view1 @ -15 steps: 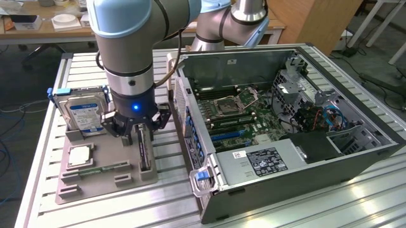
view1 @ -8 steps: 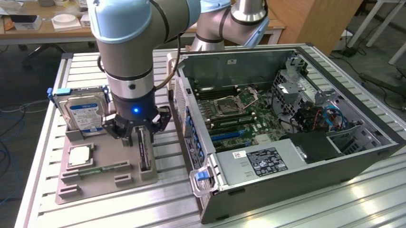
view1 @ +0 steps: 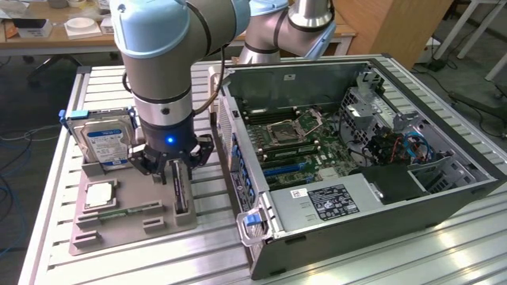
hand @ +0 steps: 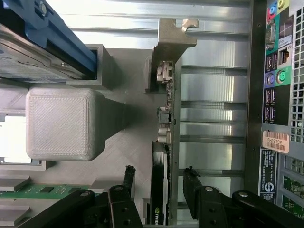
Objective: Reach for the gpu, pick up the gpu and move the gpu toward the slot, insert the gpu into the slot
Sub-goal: 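Pick up the gpu and move the gpu toward the slot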
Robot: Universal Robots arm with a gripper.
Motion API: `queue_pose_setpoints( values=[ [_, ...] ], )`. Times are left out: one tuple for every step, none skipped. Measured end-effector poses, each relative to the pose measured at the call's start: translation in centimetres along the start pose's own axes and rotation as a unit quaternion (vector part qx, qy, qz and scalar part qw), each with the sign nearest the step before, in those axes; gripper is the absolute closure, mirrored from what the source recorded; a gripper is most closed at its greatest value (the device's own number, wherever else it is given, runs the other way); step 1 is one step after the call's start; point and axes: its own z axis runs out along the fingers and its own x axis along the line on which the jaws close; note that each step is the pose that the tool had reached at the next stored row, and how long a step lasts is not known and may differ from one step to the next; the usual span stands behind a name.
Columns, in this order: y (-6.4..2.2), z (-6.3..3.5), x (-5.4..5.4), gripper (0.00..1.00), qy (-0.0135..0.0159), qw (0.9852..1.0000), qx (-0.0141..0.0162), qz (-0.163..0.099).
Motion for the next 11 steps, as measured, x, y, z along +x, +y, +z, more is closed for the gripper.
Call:
queue_pose_setpoints(
  values=[
    [0.00, 0.00, 0.00, 0.47, 0.0000, 1.0000, 0.0000, 0.000],
    [0.00, 0.00, 0.00, 0.47, 0.0000, 1.0000, 0.0000, 0.000],
    [0.00, 0.00, 0.00, 0.47, 0.0000, 1.0000, 0.0000, 0.000],
    [0.00, 0.01, 0.00, 0.47, 0.0000, 1.0000, 0.0000, 0.000],
    [0.00, 0.01, 0.00, 0.47, -0.0001, 1.0000, -0.0001, 0.000],
    [0.00, 0.01, 0.00, 0.47, 0.0000, 1.0000, 0.0000, 0.000],
    [0.00, 0.01, 0.00, 0.49, 0.0000, 1.0000, 0.0000, 0.000],
    [0.00, 0.01, 0.00, 0.49, -0.0001, 1.0000, 0.0000, 0.000],
    [0.00, 0.00, 0.00, 0.55, 0.0000, 1.0000, 0.0000, 0.000],
    [0.00, 0.01, 0.00, 0.55, -0.0001, 1.0000, 0.0000, 0.000],
    [0.00, 0.01, 0.00, 0.57, -0.0001, 1.0000, 0.0000, 0.000]
  ],
)
